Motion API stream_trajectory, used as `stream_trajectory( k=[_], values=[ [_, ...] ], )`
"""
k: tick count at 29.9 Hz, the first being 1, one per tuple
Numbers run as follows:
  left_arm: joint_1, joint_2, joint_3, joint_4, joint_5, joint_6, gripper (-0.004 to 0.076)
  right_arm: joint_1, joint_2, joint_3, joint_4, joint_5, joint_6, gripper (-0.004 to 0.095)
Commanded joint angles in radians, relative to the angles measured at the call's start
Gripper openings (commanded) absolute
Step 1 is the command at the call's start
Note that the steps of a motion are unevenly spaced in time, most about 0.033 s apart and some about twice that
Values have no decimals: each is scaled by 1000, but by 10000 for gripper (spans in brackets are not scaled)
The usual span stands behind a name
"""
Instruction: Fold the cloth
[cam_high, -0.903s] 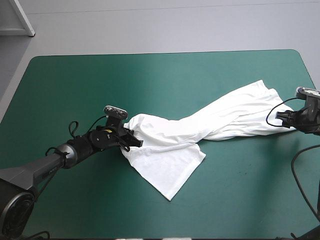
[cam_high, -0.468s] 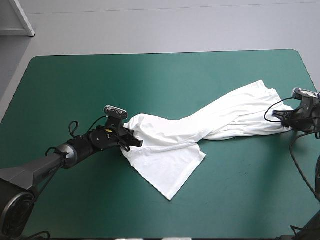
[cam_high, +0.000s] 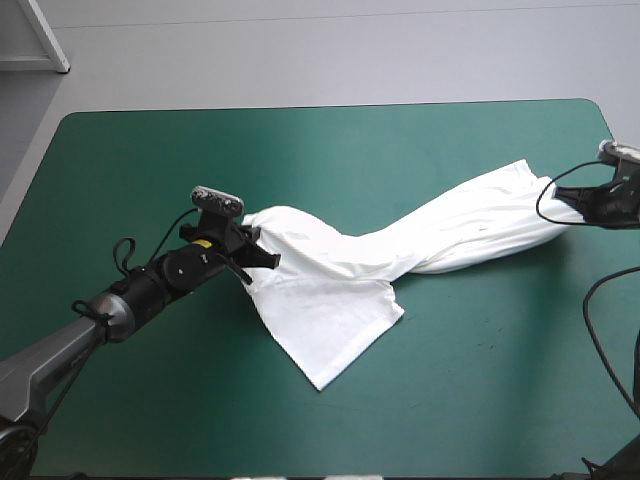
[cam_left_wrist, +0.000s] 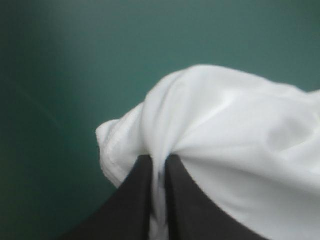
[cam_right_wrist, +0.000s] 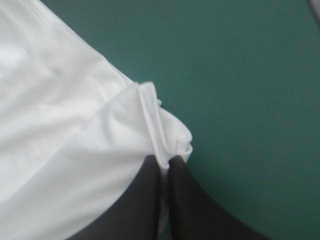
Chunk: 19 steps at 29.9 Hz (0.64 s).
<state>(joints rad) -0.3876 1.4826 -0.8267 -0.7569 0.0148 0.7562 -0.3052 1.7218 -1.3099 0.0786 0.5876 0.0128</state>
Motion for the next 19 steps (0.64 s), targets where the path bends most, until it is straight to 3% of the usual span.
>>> stream_trajectory(
  k=[1, 10, 15, 19],
  values=[
    [4, -116, -133, -10, -29, 46, 19, -8, -135, -108, 0, -52, -13, -17],
    [4, -191, -575, 15, 163, 213, 19, -8, -323, -413, 0, 6, -47, -17],
    [25, -191, -807, 269, 170, 192, 19, -8, -367, -613, -12, 51, -51, -17],
    [126, -200, -975, 431, 286, 47, 19, -8, -375, -750, -14, 105, -51, -17]
  ],
)
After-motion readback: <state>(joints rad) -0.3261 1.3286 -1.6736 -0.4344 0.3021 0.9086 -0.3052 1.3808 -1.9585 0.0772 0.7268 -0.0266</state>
